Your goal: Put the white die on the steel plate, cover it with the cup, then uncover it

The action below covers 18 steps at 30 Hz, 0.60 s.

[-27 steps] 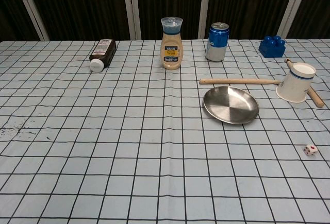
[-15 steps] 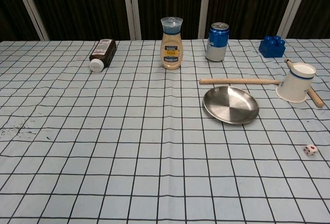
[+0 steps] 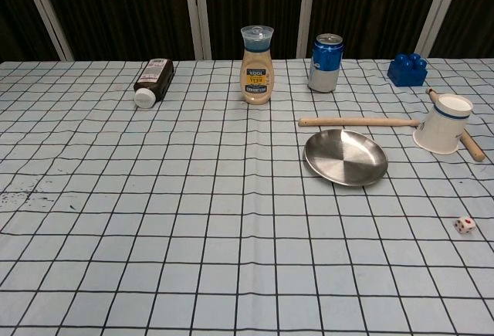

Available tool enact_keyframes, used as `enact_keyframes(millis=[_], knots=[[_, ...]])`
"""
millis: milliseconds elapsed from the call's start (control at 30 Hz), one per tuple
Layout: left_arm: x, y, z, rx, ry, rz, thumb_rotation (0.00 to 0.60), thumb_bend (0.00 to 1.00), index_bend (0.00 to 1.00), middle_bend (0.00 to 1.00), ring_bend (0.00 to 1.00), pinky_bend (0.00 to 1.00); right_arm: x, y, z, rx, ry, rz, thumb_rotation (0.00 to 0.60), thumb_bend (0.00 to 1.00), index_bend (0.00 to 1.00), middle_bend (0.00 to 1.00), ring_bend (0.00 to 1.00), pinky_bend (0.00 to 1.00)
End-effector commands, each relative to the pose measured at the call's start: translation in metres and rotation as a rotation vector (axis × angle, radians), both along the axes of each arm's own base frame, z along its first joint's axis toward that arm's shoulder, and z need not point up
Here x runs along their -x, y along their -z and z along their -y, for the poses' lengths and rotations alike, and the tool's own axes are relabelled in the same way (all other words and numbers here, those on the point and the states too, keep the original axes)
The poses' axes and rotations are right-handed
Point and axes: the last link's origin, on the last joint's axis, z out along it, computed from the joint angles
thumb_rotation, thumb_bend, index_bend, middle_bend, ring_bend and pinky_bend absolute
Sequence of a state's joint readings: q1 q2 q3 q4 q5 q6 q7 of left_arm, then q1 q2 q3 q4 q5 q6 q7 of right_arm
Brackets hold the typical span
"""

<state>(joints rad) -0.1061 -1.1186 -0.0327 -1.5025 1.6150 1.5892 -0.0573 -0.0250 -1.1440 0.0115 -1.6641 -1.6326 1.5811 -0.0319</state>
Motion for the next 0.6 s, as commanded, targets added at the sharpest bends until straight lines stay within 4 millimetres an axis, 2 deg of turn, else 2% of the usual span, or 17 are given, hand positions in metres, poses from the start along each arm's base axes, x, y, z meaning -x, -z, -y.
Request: enact_keyframes(millis=[33,300,600], knots=[[-0.001,0.0,0.0,-0.004,0.001,0.003,0.6,0.71,0.02,0.0,0.0,0.0,-0.01,0.02,0.003,-0.077,-0.056,0.01,0.6,0.04,0.29,0.16,0.13,0.0],[0.001,-0.003,0.0,-0.015,-0.01,0.007,0.6,0.71,0.02,0.0,0.0,0.0,-0.015,0.047,0.022,-0.133,-0.089,-0.021,0.6,0.04,0.36,0.16,0.13,0.0],[0.002,-0.001,-0.003,-0.01,-0.019,0.002,0.6,0.71,0.03,0.0,0.0,0.0,-0.007,0.069,0.044,-0.204,-0.065,-0.035,0.6,0.04,0.38,0.16,0.13,0.0]])
